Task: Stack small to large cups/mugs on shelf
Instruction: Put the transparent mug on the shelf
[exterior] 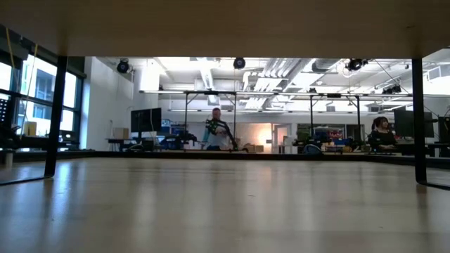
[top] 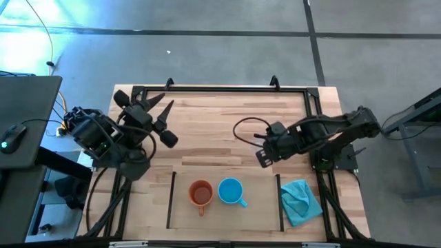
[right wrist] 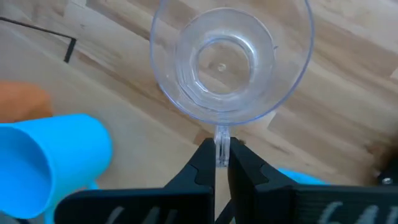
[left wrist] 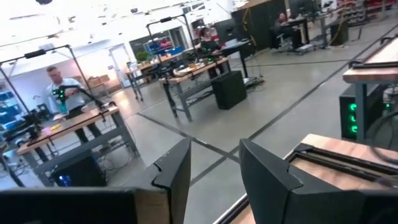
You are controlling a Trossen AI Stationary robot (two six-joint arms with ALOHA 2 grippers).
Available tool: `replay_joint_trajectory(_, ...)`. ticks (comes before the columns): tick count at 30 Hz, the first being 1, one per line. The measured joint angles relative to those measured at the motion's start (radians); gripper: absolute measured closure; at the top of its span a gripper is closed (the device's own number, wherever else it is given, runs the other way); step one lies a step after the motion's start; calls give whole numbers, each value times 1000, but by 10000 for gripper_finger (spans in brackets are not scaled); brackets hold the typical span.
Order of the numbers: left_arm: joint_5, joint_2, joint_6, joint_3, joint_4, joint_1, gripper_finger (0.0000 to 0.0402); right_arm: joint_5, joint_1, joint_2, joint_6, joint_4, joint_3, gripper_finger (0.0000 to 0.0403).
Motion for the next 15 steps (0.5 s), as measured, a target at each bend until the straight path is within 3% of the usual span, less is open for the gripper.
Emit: replay_joint_trajectory(15,0,-3,-26,0,0,71,277,-10,113,47,138,95,1,403)
